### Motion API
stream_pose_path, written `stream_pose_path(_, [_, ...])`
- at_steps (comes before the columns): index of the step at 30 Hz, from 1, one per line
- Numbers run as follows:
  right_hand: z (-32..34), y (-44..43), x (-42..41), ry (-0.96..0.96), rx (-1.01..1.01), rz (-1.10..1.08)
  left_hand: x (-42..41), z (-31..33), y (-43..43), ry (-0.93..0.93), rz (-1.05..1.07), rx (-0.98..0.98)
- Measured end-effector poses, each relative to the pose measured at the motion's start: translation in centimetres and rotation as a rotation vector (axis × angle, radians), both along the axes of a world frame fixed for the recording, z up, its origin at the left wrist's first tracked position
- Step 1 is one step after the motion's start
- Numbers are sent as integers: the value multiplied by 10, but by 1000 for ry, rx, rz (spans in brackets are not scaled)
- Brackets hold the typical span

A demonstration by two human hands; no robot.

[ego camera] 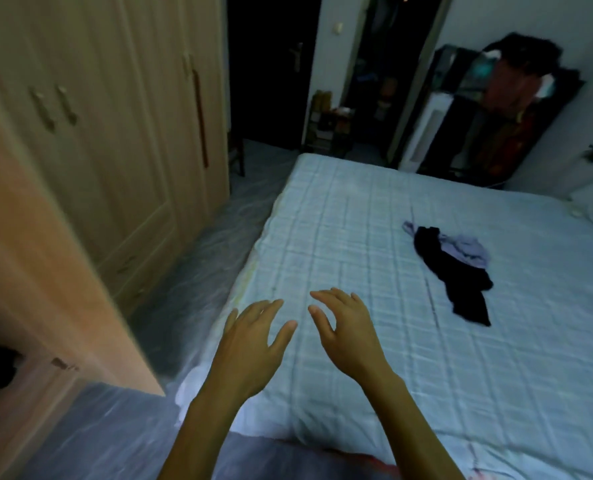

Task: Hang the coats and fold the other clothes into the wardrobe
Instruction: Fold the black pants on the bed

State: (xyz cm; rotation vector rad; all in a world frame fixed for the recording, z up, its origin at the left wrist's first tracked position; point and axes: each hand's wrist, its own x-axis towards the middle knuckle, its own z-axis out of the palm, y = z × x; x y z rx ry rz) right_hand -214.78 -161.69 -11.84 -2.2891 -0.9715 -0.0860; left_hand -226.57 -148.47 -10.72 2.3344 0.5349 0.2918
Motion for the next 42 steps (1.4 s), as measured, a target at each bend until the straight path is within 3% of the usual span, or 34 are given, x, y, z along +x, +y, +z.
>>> stream_pose_path(12, [-29,-239,165,196,89,-335,206,-17,-196,117,-353,112])
stream_pose_path(18, [-56,-287,204,266,143,-433,272,-40,-238,176,-486,116])
stream_pose_path(27, [-58,-334,283,267,-29,-585,400,-74,-279,197,-679,22])
stream_pose_path(34, [-81,-366,364,313,-132,-586,481,-102,-310,236,-686,-9])
stream_pose_path(42, [-159,-422,502,475,-147,-450,587,-154,-376,318,-563,38])
